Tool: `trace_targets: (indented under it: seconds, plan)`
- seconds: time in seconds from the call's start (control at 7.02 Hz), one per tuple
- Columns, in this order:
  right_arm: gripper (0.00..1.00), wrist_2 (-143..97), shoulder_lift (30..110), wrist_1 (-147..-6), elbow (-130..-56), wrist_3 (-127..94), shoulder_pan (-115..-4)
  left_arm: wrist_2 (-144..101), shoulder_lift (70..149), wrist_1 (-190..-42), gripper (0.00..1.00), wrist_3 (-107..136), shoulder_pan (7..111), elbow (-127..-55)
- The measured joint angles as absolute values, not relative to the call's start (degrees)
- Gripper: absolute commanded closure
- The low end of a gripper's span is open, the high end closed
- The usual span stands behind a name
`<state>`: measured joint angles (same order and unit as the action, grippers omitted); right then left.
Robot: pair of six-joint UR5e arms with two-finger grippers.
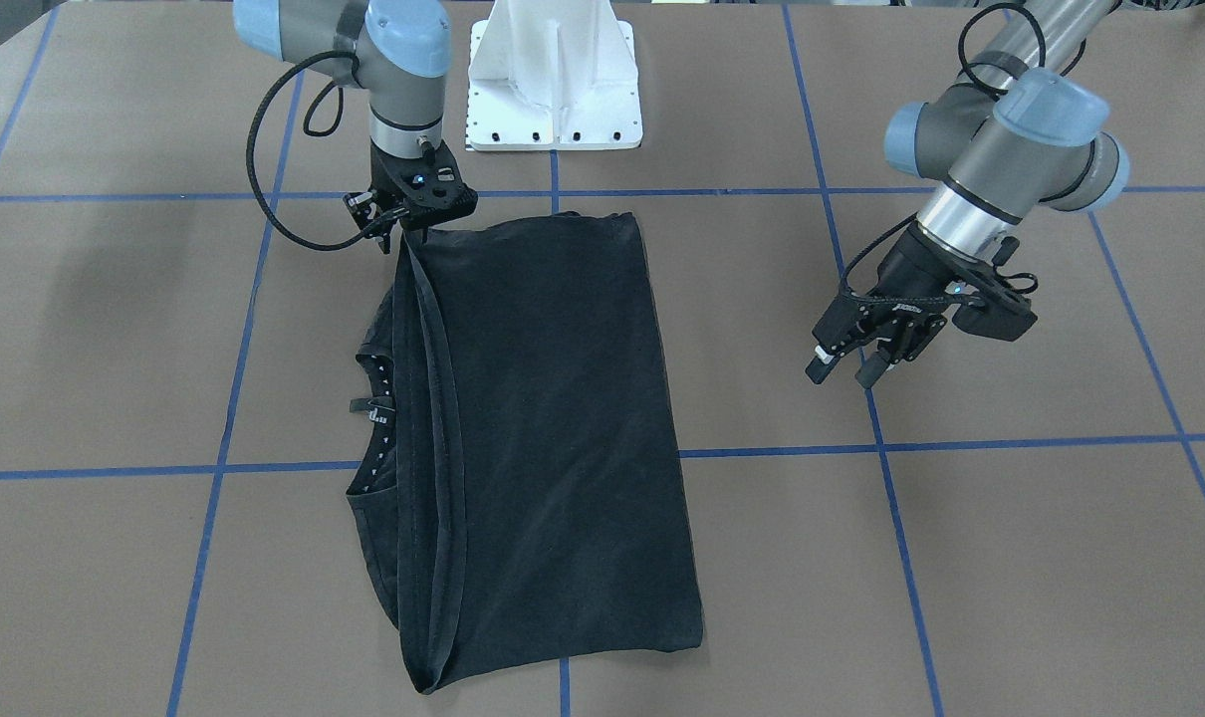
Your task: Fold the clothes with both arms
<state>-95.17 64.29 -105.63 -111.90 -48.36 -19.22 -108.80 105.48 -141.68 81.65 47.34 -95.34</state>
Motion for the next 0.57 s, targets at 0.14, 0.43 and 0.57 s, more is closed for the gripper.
trace_targets:
  seconds: [0.14, 0.43, 0.57]
  plan:
    - [0.08, -95.75, 64.19, -105.03, -112.54, -55.34, -19.64, -108.81, 105.52, -141.68, 0.17, 81.65, 47.31, -95.27]
    - [0.09, -96.12, 65.80, -98.16, -112.91, -78.07, -19.87, -108.81, 105.58, -141.68, 0.17, 81.65, 47.23, -95.14]
    - [0.09, -95.98, 67.97, -92.13, -112.55, -90.81, -19.82, -108.81, 105.61, -141.68, 0.17, 81.63, 47.21, -95.12]
